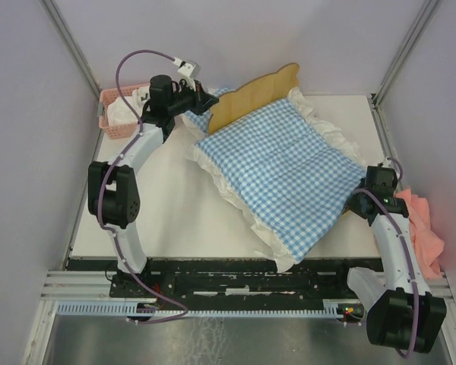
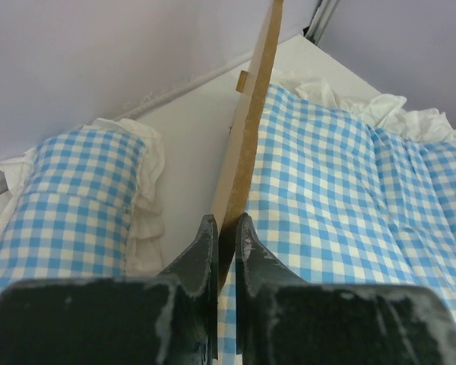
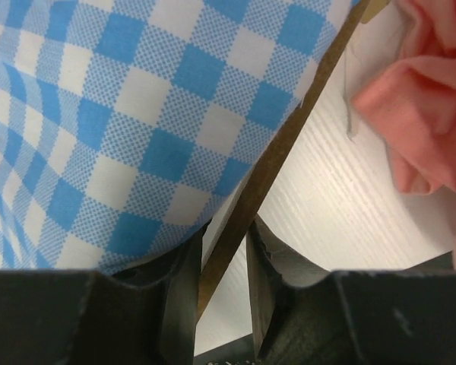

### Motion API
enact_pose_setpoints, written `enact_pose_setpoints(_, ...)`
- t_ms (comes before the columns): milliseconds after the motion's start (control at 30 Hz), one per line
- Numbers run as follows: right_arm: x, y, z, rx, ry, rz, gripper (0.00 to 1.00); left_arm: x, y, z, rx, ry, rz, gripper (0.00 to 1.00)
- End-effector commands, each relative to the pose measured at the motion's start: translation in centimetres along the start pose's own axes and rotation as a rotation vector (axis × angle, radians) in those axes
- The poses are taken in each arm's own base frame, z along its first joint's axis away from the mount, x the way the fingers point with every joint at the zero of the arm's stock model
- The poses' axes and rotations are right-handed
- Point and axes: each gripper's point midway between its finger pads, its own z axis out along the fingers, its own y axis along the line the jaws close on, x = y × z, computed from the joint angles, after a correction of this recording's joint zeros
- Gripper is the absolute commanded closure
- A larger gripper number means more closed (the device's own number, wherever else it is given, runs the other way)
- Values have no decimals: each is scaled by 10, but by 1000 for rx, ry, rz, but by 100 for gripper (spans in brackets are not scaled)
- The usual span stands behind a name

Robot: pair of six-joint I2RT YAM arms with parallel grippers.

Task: Set up the pet bed
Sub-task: Adjust the mattress on the bed frame.

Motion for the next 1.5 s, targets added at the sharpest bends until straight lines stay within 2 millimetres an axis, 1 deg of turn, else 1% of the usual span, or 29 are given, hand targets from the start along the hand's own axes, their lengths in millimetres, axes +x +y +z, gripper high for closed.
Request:
enact_pose_setpoints(0,-77,42,-18,-106,-191,-43,95,-62,-29,-35,-28,-122,84,97)
enact_pose_setpoints(67,-93,46,-14,-97,-235,-37,95,-63,-32,-46,-55,-134,97,97)
enact_pose_setpoints(133,-107,50,-10,-103,-282,-23,95,-58,-32,-54,-87,-128,84,97)
enact_pose_setpoints(200,-119,56,-4,-114,-315,-12,95,-50,-21,-64,-183,-107,23,97)
enact_pose_setpoints(233,-123,58,0,-113,-318,-13,95,-45,-16,-68,-229,-92,-3,97)
enact_pose_setpoints(333,-130,64,18,-109,-303,-33,95,-29,-16,-81,-275,-71,-47,97)
enact_pose_setpoints(433,-131,70,39,-109,-271,-71,95,-17,-24,-95,-293,-65,-107,97)
enact_pose_setpoints(500,-132,75,52,-116,-252,-76,95,-8,-34,-103,-280,-60,-159,97)
enact_pose_setpoints(533,-132,79,60,-126,-244,-73,95,0,-37,-108,-291,-48,-180,97)
enact_pose_setpoints(667,-143,100,76,-198,-238,-69,96,6,-53,-126,-284,-63,-220,97)
enact_pose_setpoints(700,-149,106,81,-213,-238,-67,96,7,-54,-132,-304,-67,-242,97)
enact_pose_setpoints(767,-151,112,88,-222,-226,-69,95,12,-51,-138,-345,-69,-283,97)
enact_pose_setpoints(800,-158,115,90,-227,-231,-69,95,12,-53,-141,-351,-71,-289,97)
enact_pose_setpoints(867,-164,121,100,-235,-230,-77,95,16,-56,-144,-346,-64,-297,97)
enact_pose_setpoints(900,-166,123,105,-241,-234,-80,97,18,-58,-146,-344,-60,-301,97)
enact_pose_setpoints(967,-172,130,113,-267,-268,-87,98,26,-61,-147,-336,-51,-319,97)
enact_pose_setpoints(1033,-177,134,118,-278,-279,-88,97,32,-64,-146,-318,-26,-329,97)
enact_pose_setpoints(1167,-187,150,124,-319,-251,-72,92,34,-67,-148,-319,-8,-354,97)
enact_pose_setpoints(1200,-187,154,125,-323,-228,-59,89,34,-68,-149,-321,-8,-357,97)
enact_pose_setpoints(1233,-186,157,125,-329,-204,-56,84,31,-68,-151,-323,-13,-358,96)
enact_pose_setpoints(1267,-185,157,124,-325,-187,-58,79,31,-69,-153,-327,-12,-362,89)
enact_pose_setpoints(1333,-185,144,116,-245,-171,-36,69,30,-69,-156,-338,-14,-361,76)
enact_pose_setpoints(1400,-185,132,106,-175,-150,-29,60,29,-69,-159,-350,-19,-358,68)
enact_pose_setpoints(1467,-185,127,93,-141,-110,-39,54,29,-70,-162,-354,-20,-352,60)
